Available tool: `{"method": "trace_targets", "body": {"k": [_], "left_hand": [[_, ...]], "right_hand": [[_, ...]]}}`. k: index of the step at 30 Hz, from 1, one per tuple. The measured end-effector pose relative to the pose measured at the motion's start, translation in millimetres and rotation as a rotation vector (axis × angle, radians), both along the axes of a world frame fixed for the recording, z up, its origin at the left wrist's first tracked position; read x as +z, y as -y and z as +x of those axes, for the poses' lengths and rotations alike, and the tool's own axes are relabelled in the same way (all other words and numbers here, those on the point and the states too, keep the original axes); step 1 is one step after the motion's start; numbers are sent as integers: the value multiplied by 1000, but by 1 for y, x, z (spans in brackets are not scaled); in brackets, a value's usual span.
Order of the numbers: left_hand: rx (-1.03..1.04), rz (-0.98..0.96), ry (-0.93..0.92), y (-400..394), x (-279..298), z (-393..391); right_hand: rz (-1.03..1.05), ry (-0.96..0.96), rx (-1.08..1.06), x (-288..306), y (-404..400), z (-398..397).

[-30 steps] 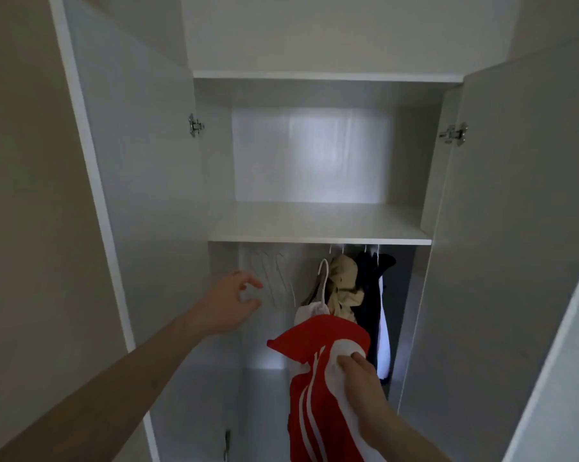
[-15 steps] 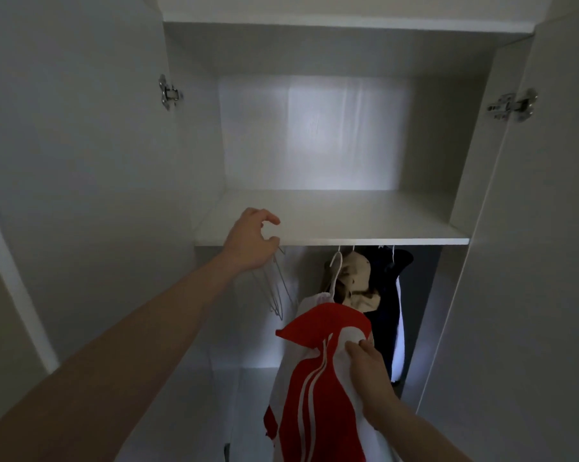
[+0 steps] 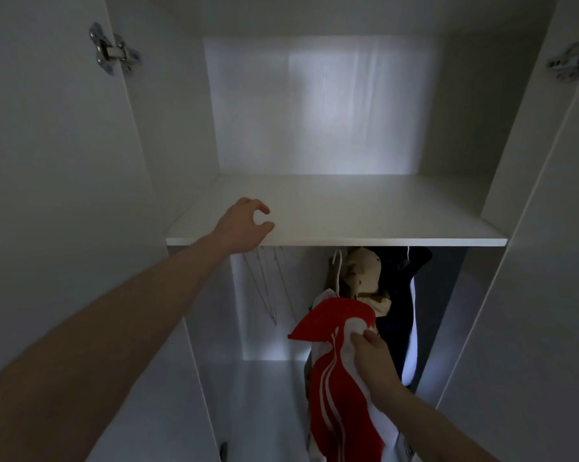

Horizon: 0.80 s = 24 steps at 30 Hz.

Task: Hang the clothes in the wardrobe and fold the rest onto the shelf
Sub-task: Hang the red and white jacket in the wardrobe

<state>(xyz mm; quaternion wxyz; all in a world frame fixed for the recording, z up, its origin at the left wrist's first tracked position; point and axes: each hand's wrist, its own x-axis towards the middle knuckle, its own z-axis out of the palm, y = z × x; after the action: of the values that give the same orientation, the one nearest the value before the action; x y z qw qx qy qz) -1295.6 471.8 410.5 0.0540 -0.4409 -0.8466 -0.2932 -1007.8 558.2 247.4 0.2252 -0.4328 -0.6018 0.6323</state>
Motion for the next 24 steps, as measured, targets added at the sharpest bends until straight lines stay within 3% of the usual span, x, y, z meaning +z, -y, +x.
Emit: {"method": "trace_targets", "body": {"k": [14, 24], "left_hand": [[94, -205, 120, -61, -23, -46], [114, -164, 69, -62, -30, -51]], "right_hand": [[203, 49, -50, -21, -65, -75], [302, 63, -133, -24, -107, -122]]}}
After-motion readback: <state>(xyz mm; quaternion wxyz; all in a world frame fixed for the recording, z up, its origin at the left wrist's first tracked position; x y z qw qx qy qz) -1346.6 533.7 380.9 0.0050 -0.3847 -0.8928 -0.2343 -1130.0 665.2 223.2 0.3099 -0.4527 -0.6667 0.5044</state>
